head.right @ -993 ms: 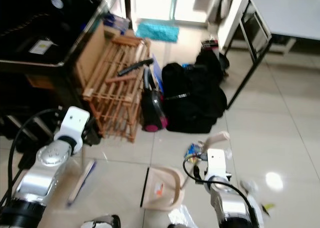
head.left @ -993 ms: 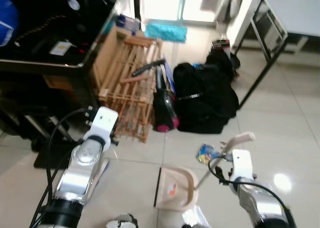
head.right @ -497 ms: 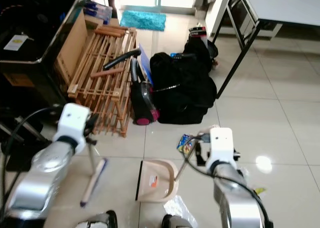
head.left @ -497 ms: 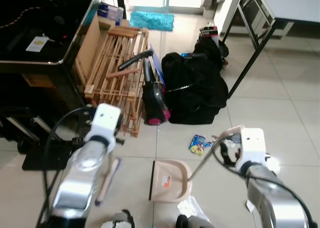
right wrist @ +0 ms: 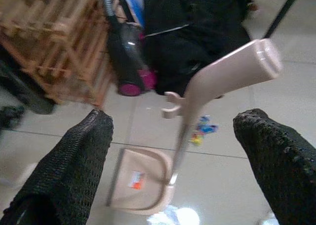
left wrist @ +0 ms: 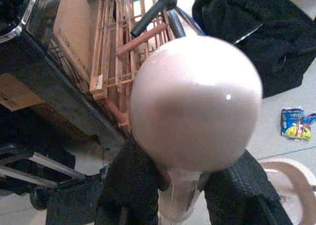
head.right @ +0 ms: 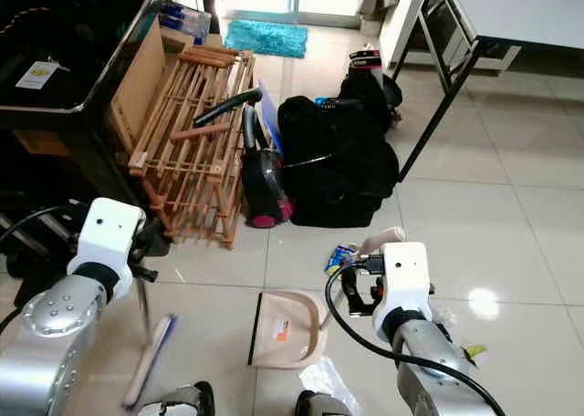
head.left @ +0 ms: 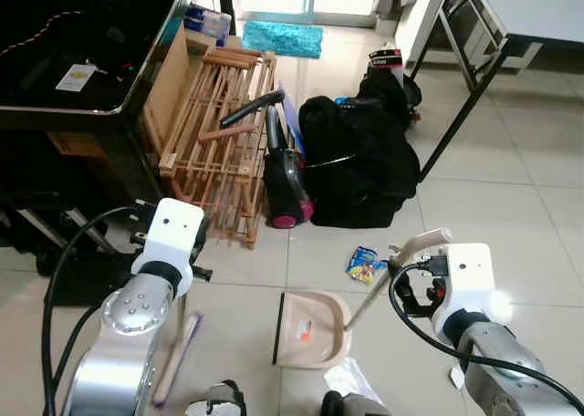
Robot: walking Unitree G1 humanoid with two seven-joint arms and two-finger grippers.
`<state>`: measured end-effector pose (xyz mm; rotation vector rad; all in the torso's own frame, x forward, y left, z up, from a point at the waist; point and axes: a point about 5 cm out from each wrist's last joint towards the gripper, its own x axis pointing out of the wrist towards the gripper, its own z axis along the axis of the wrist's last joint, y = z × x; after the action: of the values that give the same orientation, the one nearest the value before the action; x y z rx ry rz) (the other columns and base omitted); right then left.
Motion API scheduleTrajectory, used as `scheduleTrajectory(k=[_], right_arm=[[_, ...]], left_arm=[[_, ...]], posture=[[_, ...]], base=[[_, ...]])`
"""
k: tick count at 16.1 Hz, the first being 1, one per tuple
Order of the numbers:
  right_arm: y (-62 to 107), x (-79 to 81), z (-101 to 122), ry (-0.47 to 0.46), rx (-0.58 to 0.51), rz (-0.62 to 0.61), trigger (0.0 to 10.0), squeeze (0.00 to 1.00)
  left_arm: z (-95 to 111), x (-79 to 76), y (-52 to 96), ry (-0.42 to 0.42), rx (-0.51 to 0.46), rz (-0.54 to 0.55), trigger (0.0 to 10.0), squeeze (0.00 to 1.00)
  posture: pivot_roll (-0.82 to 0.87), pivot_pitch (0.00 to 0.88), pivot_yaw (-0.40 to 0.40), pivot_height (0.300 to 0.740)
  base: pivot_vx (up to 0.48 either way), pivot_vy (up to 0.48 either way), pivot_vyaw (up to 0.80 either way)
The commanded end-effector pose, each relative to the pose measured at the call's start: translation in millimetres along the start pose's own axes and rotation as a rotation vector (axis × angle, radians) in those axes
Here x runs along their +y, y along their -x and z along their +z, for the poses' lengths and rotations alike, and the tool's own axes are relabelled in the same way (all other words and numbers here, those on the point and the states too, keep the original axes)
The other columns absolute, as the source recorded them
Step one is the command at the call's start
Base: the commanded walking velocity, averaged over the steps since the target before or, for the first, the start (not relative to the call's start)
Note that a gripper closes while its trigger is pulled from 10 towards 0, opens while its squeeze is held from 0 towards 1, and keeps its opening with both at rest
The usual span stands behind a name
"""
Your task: Sweep floor
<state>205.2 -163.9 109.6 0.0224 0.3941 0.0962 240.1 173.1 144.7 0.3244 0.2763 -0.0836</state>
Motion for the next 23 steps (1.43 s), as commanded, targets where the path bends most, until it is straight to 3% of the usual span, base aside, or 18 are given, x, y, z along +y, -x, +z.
scheduleTrajectory(k=[1, 3, 5, 11, 13, 14, 16, 19, 23], right_arm=[[3.3, 0.6, 5.0, -0.019, -0.023, 0.028, 10.0, 0.00], [-1.6, 6.5, 8.0, 0.012, -0.044, 0.078, 10.0, 0.00], [-3.0, 6.8, 5.3, 0.018, -0.050, 0.077, 10.0, 0.00], [-15.8, 2.9, -1.1, -0.025, -0.158, -0.003, 10.0, 0.00], [-19.4, 2.2, -2.7, 0.005, -0.174, 0.004, 10.0, 0.00], [-19.7, 4.5, -5.1, -0.054, -0.169, 0.067, 10.0, 0.00], [-21.1, 4.2, -6.9, -0.070, -0.184, 0.080, 10.0, 0.00], [-24.3, 7.3, -12.4, -0.038, -0.183, 0.125, 10.0, 0.00], [-25.5, 15.0, -20.9, -0.055, -0.163, 0.161, 10.0, 0.00]], left_arm=[[7.5, 6.7, 4.4, -0.016, -0.027, 0.040, 10.0, 0.00], [11.3, 9.2, 2.7, -0.062, -0.041, 0.068, 10.0, 0.00], [16.9, 3.1, -3.1, -0.081, -0.074, 0.025, 10.0, 0.00], [21.8, -17.0, -9.7, 0.032, -0.172, -0.041, 10.0, 0.00], [15.1, -16.3, -8.4, -0.007, -0.186, -0.065, 10.0, 0.00], [13.7, -16.2, -6.3, -0.001, -0.214, -0.072, 10.0, 0.00], [8.3, -16.9, -2.8, -0.006, -0.235, -0.087, 10.0, 0.00], [1.7, -12.7, 3.6, -0.007, -0.226, -0.082, 10.0, 0.00], [2.6, -11.2, 5.2, -0.005, -0.250, -0.075, 10.0, 0.00]], posture=[[0.05, 0.159, -0.054, 0.740], [0.06, 0.168, -0.039, 0.740], [0.05, 0.169, -0.046, 0.740], [0.05, 0.131, -0.033, 0.740], [0.05, 0.126, -0.028, 0.740], [0.05, 0.125, -0.030, 0.740], [0.06, 0.125, -0.032, 0.740], [0.06, 0.128, -0.035, 0.740], [0.07, 0.127, -0.037, 0.740]], base=[[0.000, 0.000, 0.00], [0.000, 0.000, 0.00], [0.000, 0.000, 0.00], [0.000, 0.000, 0.00], [0.000, 0.000, 0.00], [0.000, 0.000, 0.00], [0.000, 0.000, 0.00], [0.000, 0.000, 0.00], [0.000, -0.383, 0.60]])
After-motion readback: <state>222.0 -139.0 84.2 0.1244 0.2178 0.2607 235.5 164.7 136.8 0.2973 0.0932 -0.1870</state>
